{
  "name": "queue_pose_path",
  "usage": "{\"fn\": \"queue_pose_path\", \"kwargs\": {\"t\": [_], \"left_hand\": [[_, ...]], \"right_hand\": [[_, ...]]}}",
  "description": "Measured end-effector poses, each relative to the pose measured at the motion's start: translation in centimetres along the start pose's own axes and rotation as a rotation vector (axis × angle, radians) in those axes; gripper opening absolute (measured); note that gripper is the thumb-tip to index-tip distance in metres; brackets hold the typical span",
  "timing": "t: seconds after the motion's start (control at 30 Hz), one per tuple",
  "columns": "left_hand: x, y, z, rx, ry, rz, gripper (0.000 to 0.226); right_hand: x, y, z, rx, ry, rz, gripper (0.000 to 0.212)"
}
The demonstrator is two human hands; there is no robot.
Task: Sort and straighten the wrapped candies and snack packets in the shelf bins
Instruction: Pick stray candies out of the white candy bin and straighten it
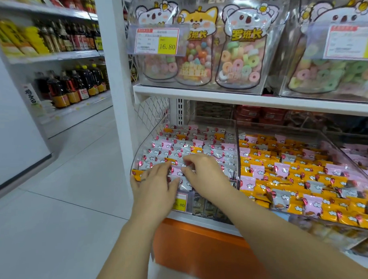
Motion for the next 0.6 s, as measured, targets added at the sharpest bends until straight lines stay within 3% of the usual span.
{"fn": "queue_pose_path", "kwargs": {"t": [0.13, 0.37, 0.5, 0.6], "left_hand": [[0.3, 0.0, -0.4, -0.047, 0.046, 0.029, 0.048], [0.4, -0.3, -0.8, -0.113, -0.005, 0.084, 0.052], [0.4, -0.2, -0.8, -0.112, -0.004, 0.099, 0.051], [0.5, -0.2, -0.8, -0.104, -0.016, 0.094, 0.049]], "right_hand": [[0.7, -0.9, 0.0, 0.042, -0.034, -0.003, 0.015], [1.0, -0.4, 0.6, -0.137, -0.049, -0.126, 0.014], [0.4, -0.2, 0.6, -0.097, -0.196, -0.227, 0.013], [-0.5, 0.2, 0.8, -0.107, -0.157, -0.267, 0.012]]}}
Point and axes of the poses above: each hand's wrist, its own y-axis away from the middle knuckle, its own x-axis out of the palm, z = x × y, the point moved 2 cm from there along -y, towards the middle knuckle
